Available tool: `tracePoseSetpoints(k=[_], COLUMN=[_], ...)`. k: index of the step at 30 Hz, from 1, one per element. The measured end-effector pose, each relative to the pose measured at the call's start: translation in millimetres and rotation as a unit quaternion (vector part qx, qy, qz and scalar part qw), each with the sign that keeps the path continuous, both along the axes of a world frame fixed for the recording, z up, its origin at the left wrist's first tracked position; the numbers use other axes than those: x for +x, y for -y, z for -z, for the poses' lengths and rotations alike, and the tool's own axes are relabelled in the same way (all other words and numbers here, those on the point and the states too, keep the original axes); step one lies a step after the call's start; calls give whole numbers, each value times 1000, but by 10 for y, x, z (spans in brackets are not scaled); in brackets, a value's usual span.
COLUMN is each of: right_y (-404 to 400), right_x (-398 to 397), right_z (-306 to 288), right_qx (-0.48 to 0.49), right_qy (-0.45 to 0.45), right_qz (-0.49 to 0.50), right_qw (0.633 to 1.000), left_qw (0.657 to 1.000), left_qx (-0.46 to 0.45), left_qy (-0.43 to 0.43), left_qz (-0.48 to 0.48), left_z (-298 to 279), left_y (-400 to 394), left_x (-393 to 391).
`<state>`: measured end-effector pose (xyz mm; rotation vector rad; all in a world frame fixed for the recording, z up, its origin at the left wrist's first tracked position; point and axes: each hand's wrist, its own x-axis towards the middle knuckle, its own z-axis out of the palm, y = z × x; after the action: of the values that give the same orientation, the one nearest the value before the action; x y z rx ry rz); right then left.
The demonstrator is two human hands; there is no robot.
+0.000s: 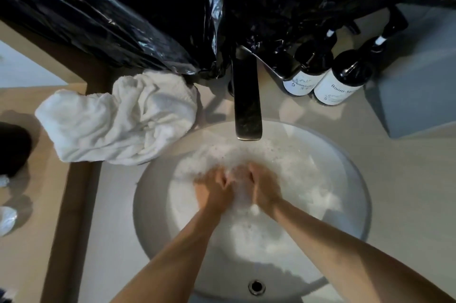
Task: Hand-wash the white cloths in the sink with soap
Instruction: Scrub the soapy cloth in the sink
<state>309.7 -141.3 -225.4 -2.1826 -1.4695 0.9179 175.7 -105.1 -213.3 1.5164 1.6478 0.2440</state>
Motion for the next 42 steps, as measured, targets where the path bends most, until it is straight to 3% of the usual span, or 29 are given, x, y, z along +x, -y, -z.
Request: tracePoseSetpoints(k=[2, 4, 6, 9, 12, 15, 17, 19, 21, 24, 27, 31, 36, 39, 42], right_y=[40, 162, 315, 463, 502, 470, 446, 466, 506, 529, 500, 498, 198, 69, 99], right_x=[76, 181, 244, 343, 420, 471, 454, 406, 334, 119, -209, -318, -203, -118, -95], right_z=[-126, -292, -459, -658, -864, -925, -928, -882, -785, -529, -310, -92, -50, 17, -4], right_qx=[55, 84, 98, 82, -19, -62, -114, -151, -112, 5, -50, 4, -125, -199, -189], right_qy=[14, 5, -40, -33, -29, -5, -62, -177, -239, -134, -20, 66, -24, -30, -137], right_qz=[-57, -129, -180, -273, -302, -316, -253, -133, -8, 120, 99, 79, 87, 122, 202], right_qw=[997, 988, 978, 958, 953, 947, 959, 963, 965, 984, 994, 995, 988, 972, 951], left_qw=[993, 973, 958, 931, 953, 950, 929, 917, 913, 915, 931, 937, 902, 907, 927], left_qx=[110, 176, 156, 74, 0, 145, 145, 66, 38, 51, 79, 9, -130, -185, -208], left_qy=[7, -14, -9, -39, -9, -89, -151, -158, -161, -185, -196, -222, -255, -240, -168], left_qz=[42, 151, 240, 355, 301, 262, 304, 360, 373, 355, 298, 269, 324, 291, 263], left_z=[-39, -123, -332, -541, -626, -405, -287, -226, -190, -194, -200, -88, 173, 150, 32], left_y=[56, 89, 133, 182, 198, 163, 138, 137, 175, 262, 367, 338, 103, 64, 82], left_x=[-90, -212, -309, -423, -466, -452, -367, -254, -193, -154, -70, 38, 273, 263, 188])
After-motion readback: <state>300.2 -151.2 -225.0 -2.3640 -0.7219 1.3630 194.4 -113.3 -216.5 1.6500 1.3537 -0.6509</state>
